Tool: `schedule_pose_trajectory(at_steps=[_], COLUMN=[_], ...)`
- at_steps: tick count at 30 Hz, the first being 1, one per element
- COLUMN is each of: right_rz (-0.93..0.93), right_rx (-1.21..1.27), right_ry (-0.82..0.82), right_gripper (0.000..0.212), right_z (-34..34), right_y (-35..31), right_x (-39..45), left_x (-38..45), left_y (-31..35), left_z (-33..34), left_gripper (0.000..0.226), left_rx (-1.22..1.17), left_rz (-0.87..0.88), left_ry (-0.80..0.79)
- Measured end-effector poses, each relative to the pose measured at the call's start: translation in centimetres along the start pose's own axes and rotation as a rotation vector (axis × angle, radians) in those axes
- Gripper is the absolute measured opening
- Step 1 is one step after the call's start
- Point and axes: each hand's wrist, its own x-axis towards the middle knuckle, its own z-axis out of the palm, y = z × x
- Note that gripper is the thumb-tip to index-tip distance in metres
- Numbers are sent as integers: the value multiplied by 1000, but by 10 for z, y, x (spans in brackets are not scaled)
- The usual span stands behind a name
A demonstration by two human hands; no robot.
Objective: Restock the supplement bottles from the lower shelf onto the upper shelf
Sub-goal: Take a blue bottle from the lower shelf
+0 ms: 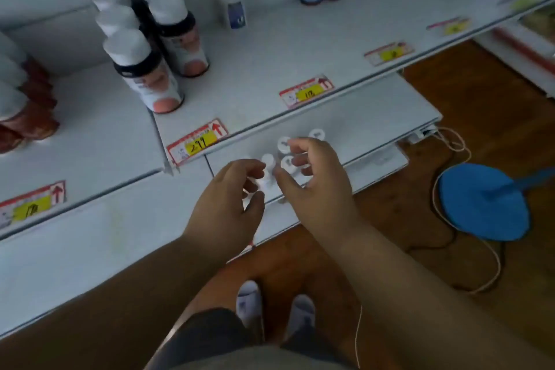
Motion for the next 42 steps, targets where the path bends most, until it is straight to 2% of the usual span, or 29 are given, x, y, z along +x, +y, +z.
schedule_pose_trajectory(at_steps=[6,15,18,24,29,36,42], right_rz=[157,278,272,289,293,316,321], right_rx=[25,-7,-10,-61,-101,-28,21], right_ry=[-116,-121,-127,-165,-118,-87,-77], right_gripper=[45,47,47,47,44,43,48], right_z=[62,193,233,299,323,328,275], right_y=[64,151,168,202,223,225,159], right_x=[-48,-54,-46,-27,-18,-27,-50], left_x=[-23,-14,-2,36,66,72,3], left_y=[-63,-203,-243,-298,-315,-336,-271], left_z=[61,124,138,165,181,177,110], left_gripper=[35,38,41,61,63,37,29], left_rx=[-41,-22,-21,20,-27,-23,-162], left_rz=[-211,-433,-470,-476,-413,-400,-358], left_ry=[-59,-77,-51,5,26,153,169])
